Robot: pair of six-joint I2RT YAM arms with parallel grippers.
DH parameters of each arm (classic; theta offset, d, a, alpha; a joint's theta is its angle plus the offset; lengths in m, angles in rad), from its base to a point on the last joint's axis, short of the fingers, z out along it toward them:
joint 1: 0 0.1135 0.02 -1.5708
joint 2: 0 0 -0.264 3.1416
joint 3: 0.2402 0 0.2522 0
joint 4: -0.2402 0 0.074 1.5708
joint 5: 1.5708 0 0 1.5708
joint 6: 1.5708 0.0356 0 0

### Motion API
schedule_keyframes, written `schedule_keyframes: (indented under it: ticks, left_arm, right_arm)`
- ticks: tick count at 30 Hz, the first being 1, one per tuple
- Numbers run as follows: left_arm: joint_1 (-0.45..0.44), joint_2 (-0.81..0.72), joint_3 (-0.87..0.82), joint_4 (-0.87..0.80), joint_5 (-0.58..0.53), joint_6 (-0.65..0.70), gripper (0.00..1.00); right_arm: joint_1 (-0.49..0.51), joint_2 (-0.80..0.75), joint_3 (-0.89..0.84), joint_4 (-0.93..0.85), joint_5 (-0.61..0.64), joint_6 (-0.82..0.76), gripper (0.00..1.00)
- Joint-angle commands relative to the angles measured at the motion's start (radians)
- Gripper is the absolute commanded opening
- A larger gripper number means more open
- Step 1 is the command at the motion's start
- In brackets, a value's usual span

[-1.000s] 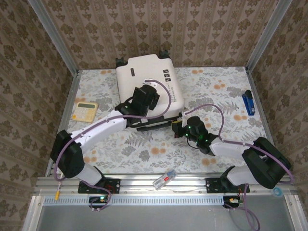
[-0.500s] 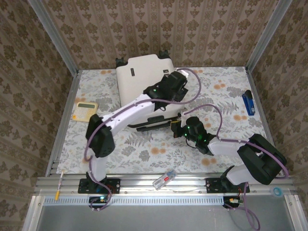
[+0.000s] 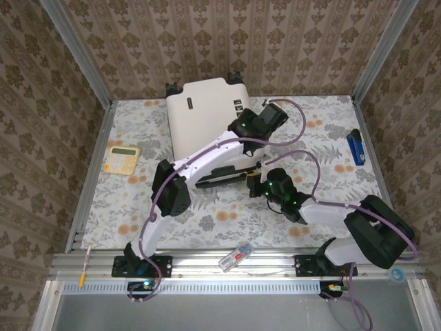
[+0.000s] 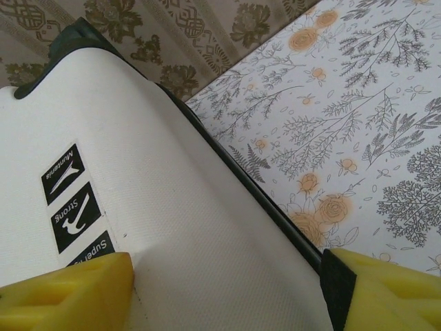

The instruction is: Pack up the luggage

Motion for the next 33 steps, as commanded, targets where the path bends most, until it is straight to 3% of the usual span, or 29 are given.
schedule_keyframes:
  ticks: [1, 8, 14, 24, 29, 33]
  left_arm:
    - [0.015, -0.006, -0.079, -0.191, -0.084, -0.01, 0.7]
    - [0.022, -0.05, -0.198, -0.198, -0.094, -0.03, 0.67]
    - [0.03, -0.101, -0.319, -0.123, -0.043, -0.021, 0.65]
    - [0.058, -0.207, -0.553, 0.054, 0.07, 0.035, 0.62]
    - [0.068, -0.218, -0.604, 0.077, 0.08, 0.043, 0.61]
    - [0.067, -0.223, -0.606, 0.078, 0.086, 0.04, 0.6]
  right_arm:
    - [-0.022, -0.042, -0.01, -0.058, 0.143, 0.06, 0.0]
    - [-0.044, -0.059, 0.023, -0.144, 0.248, 0.119, 0.0]
    - [-0.109, -0.085, 0.022, -0.164, 0.251, 0.128, 0.0]
    - [-0.217, -0.089, 0.046, -0.177, 0.088, 0.054, 0.0]
    - [-0.244, -0.059, 0.077, -0.208, 0.086, 0.076, 0.0]
    - [-0.245, -0.04, 0.045, -0.097, -0.068, 0.085, 0.0]
